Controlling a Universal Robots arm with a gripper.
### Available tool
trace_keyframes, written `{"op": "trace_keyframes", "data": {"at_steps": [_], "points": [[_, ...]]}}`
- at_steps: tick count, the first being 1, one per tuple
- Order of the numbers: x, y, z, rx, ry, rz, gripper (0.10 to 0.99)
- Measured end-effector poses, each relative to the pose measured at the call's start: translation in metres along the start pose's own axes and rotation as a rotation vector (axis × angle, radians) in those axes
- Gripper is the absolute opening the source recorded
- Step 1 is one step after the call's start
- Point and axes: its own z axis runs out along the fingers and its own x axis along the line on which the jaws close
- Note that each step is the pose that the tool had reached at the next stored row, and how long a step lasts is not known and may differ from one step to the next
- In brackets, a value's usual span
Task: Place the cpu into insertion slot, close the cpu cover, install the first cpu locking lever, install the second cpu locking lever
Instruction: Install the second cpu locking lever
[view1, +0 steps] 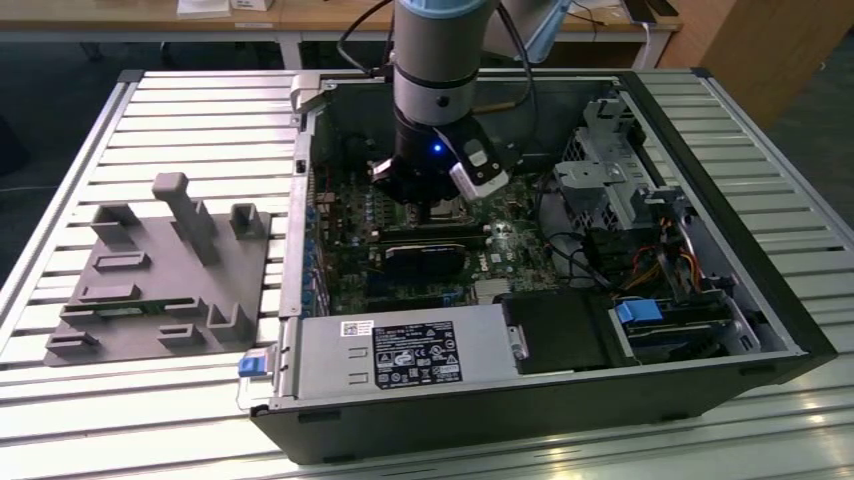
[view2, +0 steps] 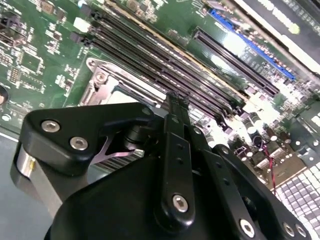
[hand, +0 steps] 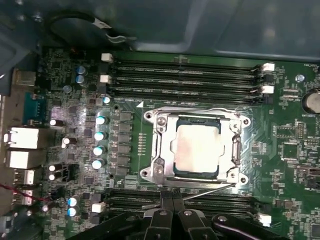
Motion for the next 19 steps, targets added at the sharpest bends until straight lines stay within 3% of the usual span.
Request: {"op": "trace_keyframes", "data": {"at_steps": [4,14,19], "points": [[0.0022,-0.0002,0.0015,-0.002,-0.0002,0.0,0.106],[0.0025,-0.001,0.0135,-0.01,-0.0004,0.0,0.106],[0.0044,-0.0058,0.0138,-0.04,-0.0019,0.0,0.106]]}}
